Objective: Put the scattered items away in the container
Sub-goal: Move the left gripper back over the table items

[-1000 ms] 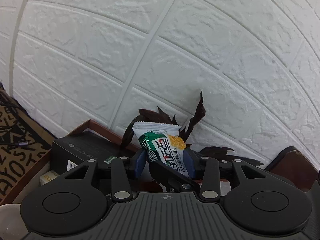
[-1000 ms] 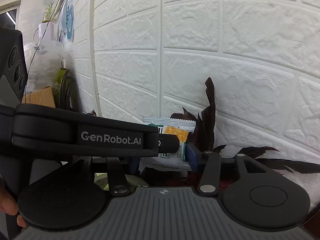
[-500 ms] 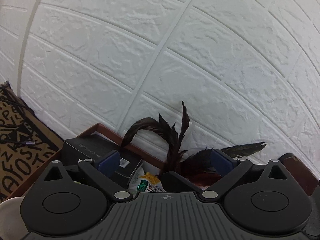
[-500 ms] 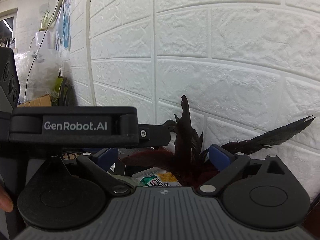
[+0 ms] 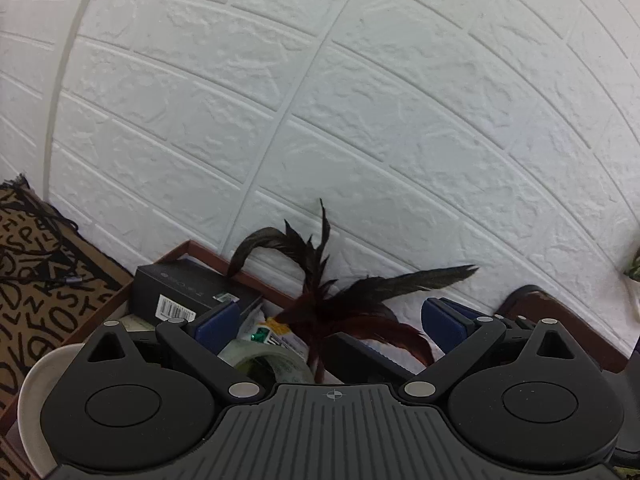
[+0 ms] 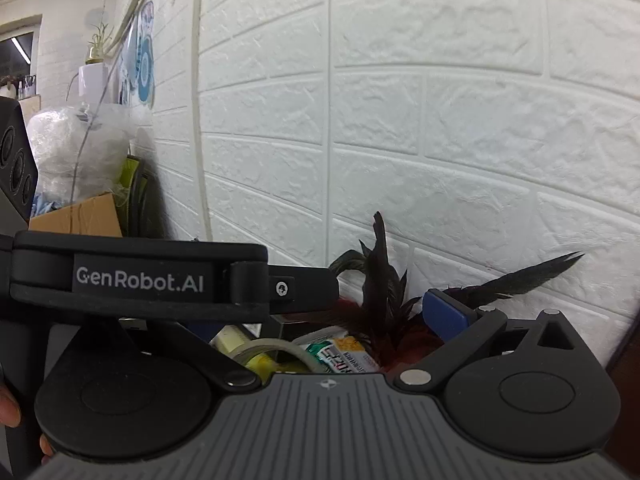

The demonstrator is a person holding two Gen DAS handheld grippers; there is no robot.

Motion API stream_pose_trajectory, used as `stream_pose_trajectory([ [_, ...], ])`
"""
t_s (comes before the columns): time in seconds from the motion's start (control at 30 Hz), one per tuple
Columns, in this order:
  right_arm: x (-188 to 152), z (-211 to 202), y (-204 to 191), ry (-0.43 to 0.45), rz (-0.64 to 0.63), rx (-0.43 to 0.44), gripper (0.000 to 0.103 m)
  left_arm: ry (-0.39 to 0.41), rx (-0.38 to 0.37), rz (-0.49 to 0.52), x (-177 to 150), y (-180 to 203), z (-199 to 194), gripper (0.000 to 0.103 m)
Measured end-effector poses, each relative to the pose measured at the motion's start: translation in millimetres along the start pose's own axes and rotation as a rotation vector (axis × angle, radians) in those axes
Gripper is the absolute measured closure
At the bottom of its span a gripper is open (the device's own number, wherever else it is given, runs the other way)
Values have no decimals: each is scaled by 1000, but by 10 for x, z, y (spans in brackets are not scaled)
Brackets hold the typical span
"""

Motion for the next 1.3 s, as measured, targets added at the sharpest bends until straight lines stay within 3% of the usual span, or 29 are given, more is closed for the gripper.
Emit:
stream_pose_trajectory([
  [0.33, 37, -1019, -305, 4, -47, 3, 0, 12, -57, 89, -306, 560, -925, 0],
  [0.7, -351, -2062, -537, 4, -92, -40, 0, -39, -70, 114, -1005, 972, -1747, 0],
  [1.07, -1000, -2776, -646, 2, -41, -141, 0, -123, -93, 132, -1800, 1110, -2210, 0],
  [1.3, -1359, -3067, -697, -21, -47, -224, 0, -213, -110, 130, -2237, 1129, -2294, 0],
])
Point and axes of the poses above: each gripper's, at about its wrist camera, not at the fingertips, and z roughly the way its jaws point, y to its right, x to its top, the point moved 5 cm from there along z, roughly the way its jaws point, and after that the axes turned 14 degrees about y, right-handed, at the moved point
